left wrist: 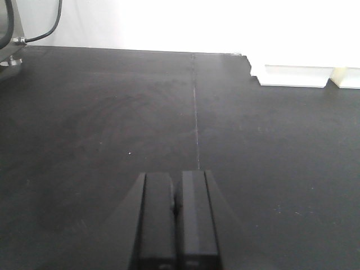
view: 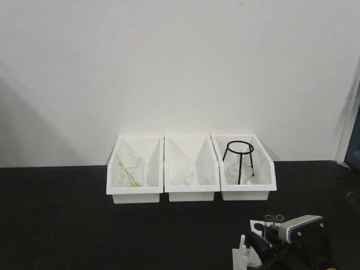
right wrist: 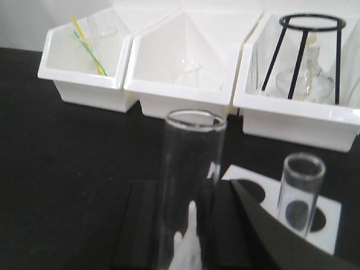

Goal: Flip and reinsert test tube from rack

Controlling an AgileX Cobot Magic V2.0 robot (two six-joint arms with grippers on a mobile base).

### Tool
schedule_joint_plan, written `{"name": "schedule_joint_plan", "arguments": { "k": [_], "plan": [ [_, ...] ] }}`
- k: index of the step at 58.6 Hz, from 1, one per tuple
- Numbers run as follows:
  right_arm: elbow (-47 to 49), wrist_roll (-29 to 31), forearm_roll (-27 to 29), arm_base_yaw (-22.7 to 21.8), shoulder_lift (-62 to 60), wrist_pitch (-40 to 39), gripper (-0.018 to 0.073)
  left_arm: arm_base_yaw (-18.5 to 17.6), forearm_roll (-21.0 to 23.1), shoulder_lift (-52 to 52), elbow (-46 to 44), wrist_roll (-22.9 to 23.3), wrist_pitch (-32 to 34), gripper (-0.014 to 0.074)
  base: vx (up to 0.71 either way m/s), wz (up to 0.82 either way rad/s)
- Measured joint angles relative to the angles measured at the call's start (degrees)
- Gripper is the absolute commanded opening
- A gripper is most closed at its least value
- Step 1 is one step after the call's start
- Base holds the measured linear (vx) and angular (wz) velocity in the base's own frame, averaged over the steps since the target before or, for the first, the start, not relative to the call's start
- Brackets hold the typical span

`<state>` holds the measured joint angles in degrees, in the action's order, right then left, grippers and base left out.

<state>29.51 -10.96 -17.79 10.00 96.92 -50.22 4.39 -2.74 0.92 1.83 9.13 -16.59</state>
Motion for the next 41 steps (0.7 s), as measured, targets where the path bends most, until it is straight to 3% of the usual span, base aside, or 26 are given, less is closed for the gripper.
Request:
{"name": "schedule_joint_plan", "arguments": {
  "k": [18, 35, 41],
  "plan": [
    [0.07, -1.40, -1.24, 0.00, -17.71, 6.77, -0.0008, 0.00, 0.00, 0.00, 0.00, 0.00, 0.00, -0.0006, 0.00, 0.00],
    [9.81, -3.64, -1.95, 0.00, -32.08, 28.00, -0.0009, 0.00, 0.00, 0.00, 0.00, 0.00, 0.00, -0.0006, 0.00, 0.00],
    [12.82, -3.89, -6.77, 0.00, -33.05, 33.48, -0.0009, 0.00, 0.00, 0.00, 0.00, 0.00, 0.00, -0.0006, 0.00, 0.00]
  ]
}}
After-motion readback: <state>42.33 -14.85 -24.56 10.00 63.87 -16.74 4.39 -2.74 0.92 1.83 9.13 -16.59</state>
